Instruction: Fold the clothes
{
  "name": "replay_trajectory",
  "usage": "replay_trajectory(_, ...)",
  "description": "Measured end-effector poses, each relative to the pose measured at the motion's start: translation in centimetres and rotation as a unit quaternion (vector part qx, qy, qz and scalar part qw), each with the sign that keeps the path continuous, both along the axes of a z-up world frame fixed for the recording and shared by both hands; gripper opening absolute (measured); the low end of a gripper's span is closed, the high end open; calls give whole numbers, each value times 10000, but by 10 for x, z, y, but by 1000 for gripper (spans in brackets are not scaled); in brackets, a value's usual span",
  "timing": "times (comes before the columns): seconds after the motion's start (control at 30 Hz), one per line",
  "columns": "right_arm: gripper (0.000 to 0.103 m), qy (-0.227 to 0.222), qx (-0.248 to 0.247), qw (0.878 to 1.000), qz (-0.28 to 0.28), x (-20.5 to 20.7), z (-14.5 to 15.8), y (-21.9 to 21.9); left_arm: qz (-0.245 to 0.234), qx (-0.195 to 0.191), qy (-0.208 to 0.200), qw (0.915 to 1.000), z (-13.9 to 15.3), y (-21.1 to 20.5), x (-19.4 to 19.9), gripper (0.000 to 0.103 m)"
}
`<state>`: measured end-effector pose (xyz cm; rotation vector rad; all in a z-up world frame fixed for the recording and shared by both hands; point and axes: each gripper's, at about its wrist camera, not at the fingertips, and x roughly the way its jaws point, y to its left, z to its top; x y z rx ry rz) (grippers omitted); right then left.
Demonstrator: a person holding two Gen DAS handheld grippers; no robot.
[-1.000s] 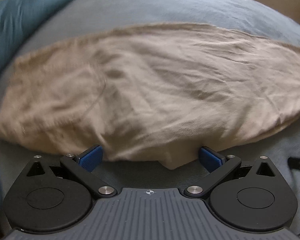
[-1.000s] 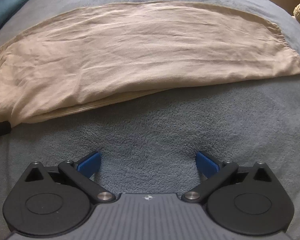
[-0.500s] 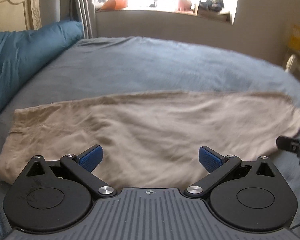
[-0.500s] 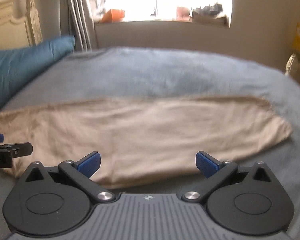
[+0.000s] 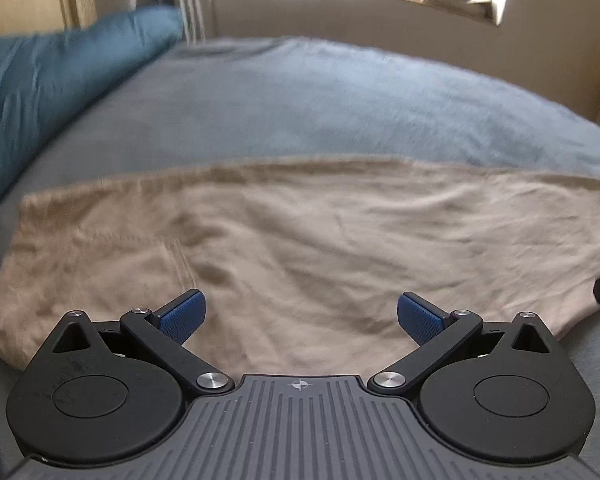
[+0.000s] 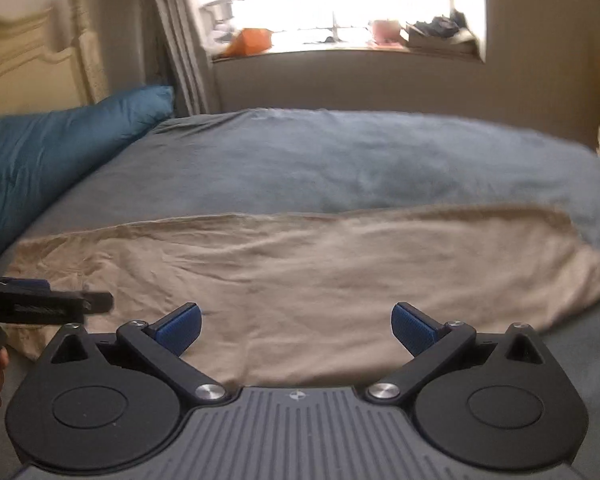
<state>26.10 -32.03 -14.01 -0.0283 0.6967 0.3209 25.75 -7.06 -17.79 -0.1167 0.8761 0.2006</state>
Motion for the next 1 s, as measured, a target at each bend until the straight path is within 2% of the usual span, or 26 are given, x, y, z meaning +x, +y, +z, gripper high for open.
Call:
replay_trajectory(0.13,103,249,-263,9991,200,29,-12,22,198,-228,294,9991,-14,9,1,101)
replay_trajectory(0.2,97,421,-194,9986,259,40,-20,28,206,-306,387,9986,-19,12,-1,99)
replay_trajectory(0.27,96,540,-133,9980,303,48,-28,33,220,-327,416,9984,-21,17,-3,99)
replay_trajectory(0.37,89,674,-237,9970,295,56,-46,40,269,-405,458,9978,-25,23,-4,99)
replay_trajectory(0.5,77,858,-339,9955,195,58,-69,32,221,-375,505,9978,-30,23,-3,99)
replay_trajectory(0.6,75,809,-366,9959,185,45,-79,11,209,-349,499,9979,-32,23,-2,99)
replay_trajectory(0.77,75,721,-643,9952,170,13,-76,-22,208,-343,510,9979,-34,22,1,100)
replay_trajectory(0.87,65,821,-827,9932,5,6,-71,-33,189,-355,524,9978,-35,23,1,100)
replay_trajectory(1.0,65,496,-469,9976,123,7,-48,-23,206,-380,522,9977,-35,25,0,100)
